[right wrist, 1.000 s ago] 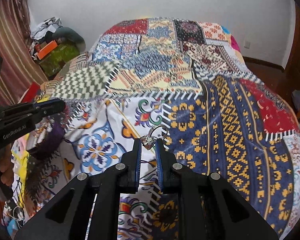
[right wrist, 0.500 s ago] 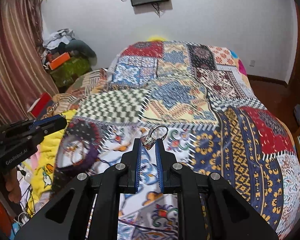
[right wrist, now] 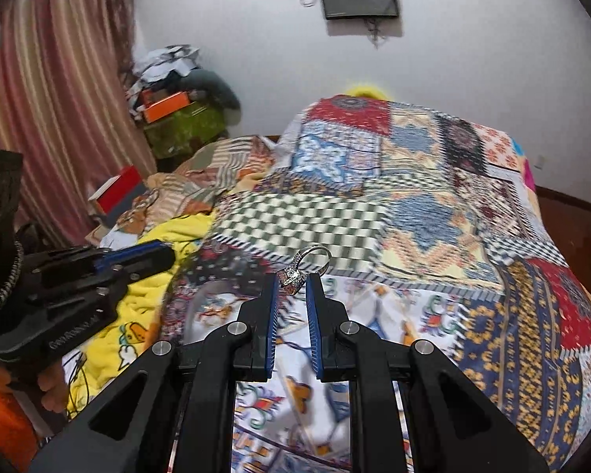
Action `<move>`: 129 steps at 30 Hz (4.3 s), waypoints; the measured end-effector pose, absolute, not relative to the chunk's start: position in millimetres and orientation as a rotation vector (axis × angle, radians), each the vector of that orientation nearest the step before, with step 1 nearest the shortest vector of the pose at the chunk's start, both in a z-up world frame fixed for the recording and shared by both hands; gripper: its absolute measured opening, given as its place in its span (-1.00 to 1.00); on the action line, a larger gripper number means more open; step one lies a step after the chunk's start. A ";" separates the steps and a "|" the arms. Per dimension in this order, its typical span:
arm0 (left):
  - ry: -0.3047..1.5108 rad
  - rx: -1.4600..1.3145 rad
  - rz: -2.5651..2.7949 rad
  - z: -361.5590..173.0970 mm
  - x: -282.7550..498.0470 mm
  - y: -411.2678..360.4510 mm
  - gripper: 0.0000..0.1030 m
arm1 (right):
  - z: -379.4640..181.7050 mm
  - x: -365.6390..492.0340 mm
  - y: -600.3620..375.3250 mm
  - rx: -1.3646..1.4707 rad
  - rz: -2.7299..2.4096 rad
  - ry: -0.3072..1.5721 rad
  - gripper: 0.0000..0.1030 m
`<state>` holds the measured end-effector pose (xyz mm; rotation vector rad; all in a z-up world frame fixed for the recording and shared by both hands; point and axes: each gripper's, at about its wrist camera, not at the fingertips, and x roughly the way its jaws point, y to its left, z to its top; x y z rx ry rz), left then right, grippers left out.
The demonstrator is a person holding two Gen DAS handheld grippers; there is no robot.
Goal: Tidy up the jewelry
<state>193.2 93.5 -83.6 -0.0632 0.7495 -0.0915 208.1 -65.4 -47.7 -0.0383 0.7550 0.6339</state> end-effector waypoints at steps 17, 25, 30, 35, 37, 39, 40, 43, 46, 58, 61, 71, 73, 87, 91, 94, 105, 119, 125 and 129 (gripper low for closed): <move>0.867 -0.093 -0.096 -133.2 200.4 109.4 -0.85 | -97.1 208.2 -10.5 -0.131 0.770 0.881 -0.75; 0.868 -0.081 -0.094 -136.0 202.3 111.3 -0.85 | -112.8 208.5 -2.3 -0.152 0.799 0.926 -0.75; 0.862 -0.087 -0.072 -132.5 202.7 114.0 -0.84 | -113.4 203.6 1.8 -0.184 0.802 0.932 -0.74; 0.841 -0.091 -0.052 -124.0 197.3 116.8 -0.83 | -112.4 205.9 0.5 -0.179 0.785 0.959 -0.49; 0.827 -0.090 -0.050 -118.7 193.4 116.7 -0.83 | -108.8 205.1 -2.7 -0.171 0.780 0.947 -0.49; 0.814 -0.086 -0.045 -114.1 190.4 116.3 -0.83 | -101.2 203.8 -7.0 -0.157 0.773 0.929 -0.49; 0.805 -0.083 -0.043 -111.2 188.4 115.8 -0.83 | -98.4 203.4 -8.5 -0.150 0.770 0.919 -0.49; 0.772 -0.078 -0.039 -99.3 181.6 113.2 -0.83 | -81.4 199.1 -17.3 -0.119 0.755 0.874 -0.49; 0.719 -0.065 -0.028 -81.7 170.8 108.9 -0.82 | -63.2 192.9 -26.3 -0.087 0.744 0.822 -0.49; 0.421 -0.024 0.016 -3.4 99.4 88.2 -0.40 | 24.6 141.0 -70.8 0.033 0.674 0.525 -0.49; 0.356 -0.022 0.034 10.8 79.9 84.3 -0.17 | 39.1 124.3 -77.5 0.038 0.655 0.451 -0.49; 0.216 -0.005 0.095 31.2 38.9 74.4 0.64 | 65.1 85.9 -89.1 0.032 0.551 0.264 0.47; 0.203 -0.008 0.106 30.6 35.0 75.5 0.70 | 65.8 83.3 -90.5 0.038 0.534 0.250 0.58; 0.205 -0.044 0.124 29.8 31.0 77.1 0.72 | 61.8 72.1 -93.6 0.017 0.499 0.245 0.67; 0.202 -0.046 0.121 30.6 28.3 74.6 0.72 | 60.9 70.0 -96.0 0.017 0.503 0.245 0.67; 0.199 -0.048 0.120 30.2 28.4 75.0 0.74 | 59.4 69.4 -96.1 0.014 0.501 0.247 0.67; 0.181 -0.044 0.127 30.5 26.7 71.0 0.89 | 58.7 69.1 -95.9 0.007 0.506 0.264 0.67; 0.176 -0.061 0.139 28.2 27.8 71.9 0.96 | 58.3 70.5 -96.7 0.003 0.508 0.275 0.67; 0.171 -0.065 0.154 26.0 27.9 74.1 0.98 | 57.6 70.8 -96.2 0.004 0.507 0.277 0.68; 0.176 -0.069 0.157 26.0 29.8 72.8 0.98 | 58.3 70.7 -96.7 0.006 0.508 0.278 0.68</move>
